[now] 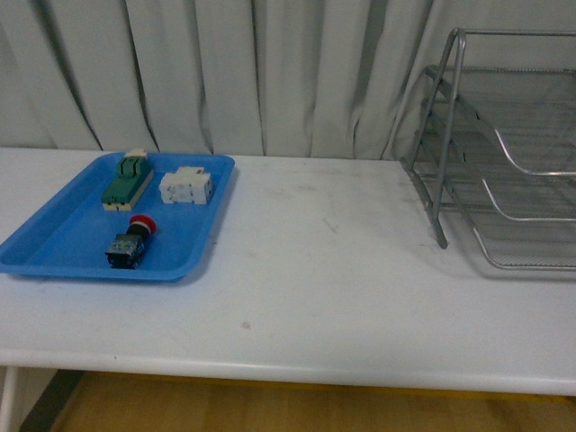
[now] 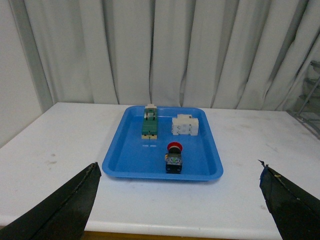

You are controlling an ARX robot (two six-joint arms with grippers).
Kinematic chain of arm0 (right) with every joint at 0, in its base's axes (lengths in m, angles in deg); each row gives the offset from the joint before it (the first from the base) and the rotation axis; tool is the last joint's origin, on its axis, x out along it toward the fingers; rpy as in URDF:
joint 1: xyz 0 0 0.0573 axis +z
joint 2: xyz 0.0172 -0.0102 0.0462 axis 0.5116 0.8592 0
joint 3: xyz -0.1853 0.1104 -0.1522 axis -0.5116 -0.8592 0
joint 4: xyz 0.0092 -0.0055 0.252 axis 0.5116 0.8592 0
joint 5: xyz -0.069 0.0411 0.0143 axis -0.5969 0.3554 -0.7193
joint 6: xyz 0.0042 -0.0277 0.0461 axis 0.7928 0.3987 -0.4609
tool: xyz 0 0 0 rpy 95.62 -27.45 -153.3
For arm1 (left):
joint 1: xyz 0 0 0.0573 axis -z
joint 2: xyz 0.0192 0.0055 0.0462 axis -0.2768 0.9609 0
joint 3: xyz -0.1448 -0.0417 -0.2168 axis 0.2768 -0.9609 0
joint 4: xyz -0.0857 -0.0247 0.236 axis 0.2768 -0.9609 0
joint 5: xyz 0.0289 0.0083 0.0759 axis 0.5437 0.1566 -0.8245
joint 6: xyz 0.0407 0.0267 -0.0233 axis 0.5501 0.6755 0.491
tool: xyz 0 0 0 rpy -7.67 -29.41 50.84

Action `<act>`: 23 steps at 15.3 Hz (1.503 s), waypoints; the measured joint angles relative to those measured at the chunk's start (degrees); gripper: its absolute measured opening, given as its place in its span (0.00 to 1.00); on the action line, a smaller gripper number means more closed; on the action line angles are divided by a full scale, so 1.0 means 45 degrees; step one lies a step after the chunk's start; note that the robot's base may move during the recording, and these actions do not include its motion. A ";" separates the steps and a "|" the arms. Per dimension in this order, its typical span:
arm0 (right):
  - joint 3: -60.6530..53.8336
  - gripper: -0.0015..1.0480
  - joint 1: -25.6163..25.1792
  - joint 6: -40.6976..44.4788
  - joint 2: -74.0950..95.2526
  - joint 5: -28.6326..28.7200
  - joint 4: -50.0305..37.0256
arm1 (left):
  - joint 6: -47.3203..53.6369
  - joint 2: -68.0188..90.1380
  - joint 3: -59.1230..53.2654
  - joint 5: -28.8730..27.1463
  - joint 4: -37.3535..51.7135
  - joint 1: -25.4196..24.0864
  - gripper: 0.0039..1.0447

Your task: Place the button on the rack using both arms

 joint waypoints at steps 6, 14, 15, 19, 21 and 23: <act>0.0000 0.94 0.0000 0.0000 0.0000 0.0000 0.0000 | 0.0005 0.0000 0.0000 0.0000 0.0000 0.0000 0.94; 0.0000 0.94 0.0000 0.0000 0.0000 0.0005 0.0000 | 0.0005 0.0000 0.0000 0.0000 0.0000 0.0000 0.94; 0.0000 0.94 0.0000 -0.0005 0.0000 0.0000 0.0000 | 0.0005 0.0000 0.0000 0.0000 0.0000 0.0000 0.94; 0.0010 0.94 0.0000 -0.0044 0.0019 0.0019 0.0107 | 0.0005 0.0000 0.0000 0.0000 0.0000 0.0000 0.94; 0.0996 0.94 -0.0141 -0.1564 0.2948 0.0554 -0.0291 | 0.0005 0.0000 0.0000 0.0005 0.0005 0.0000 0.94; 0.2463 0.94 -0.1710 -0.2419 0.6373 0.1433 -0.4007 | 0.0005 0.0000 0.0000 0.0005 0.0000 0.0000 0.94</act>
